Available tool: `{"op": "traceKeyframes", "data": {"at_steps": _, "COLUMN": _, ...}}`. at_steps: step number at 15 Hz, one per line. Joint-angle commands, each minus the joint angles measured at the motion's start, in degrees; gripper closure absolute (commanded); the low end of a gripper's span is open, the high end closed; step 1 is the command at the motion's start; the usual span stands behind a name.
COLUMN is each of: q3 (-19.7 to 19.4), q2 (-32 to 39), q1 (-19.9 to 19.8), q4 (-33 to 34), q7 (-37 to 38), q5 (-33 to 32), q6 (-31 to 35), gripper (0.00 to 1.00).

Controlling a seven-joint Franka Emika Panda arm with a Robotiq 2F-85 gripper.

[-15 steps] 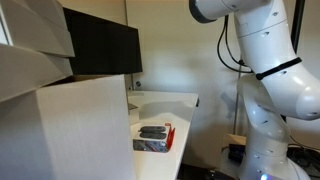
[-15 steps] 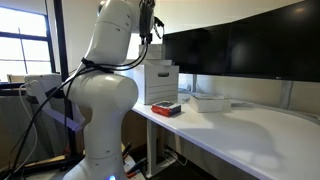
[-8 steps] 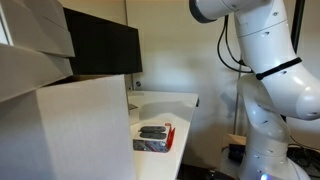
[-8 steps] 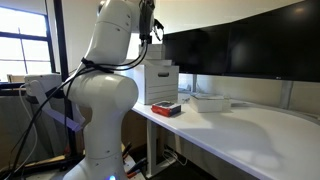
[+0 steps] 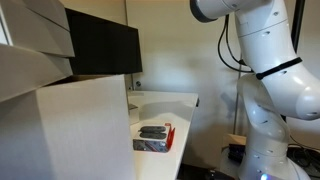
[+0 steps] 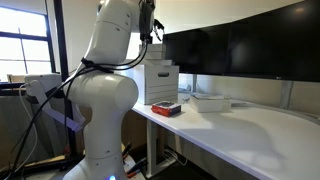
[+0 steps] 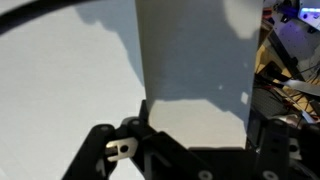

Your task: Pick up the two box and put them on the table

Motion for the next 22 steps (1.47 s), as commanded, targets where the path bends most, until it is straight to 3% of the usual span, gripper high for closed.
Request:
{"op": "traceKeyframes", "data": {"at_steps": 1, "q3": -1.4, "q2": -2.9, "q1": -1.2, "q4": -4.7, "q7": 1.4, "q5": -1.3, "q6": 1.8, "gripper": 0.4}}
{"op": "traceKeyframes", "data": {"at_steps": 22, "q3": -11.7, "q2": -12.1, "q1": -12.3, "q4": -16.6, "q7": 5.9, "q5": 5.1, "q6": 7.6, "gripper": 0.4}}
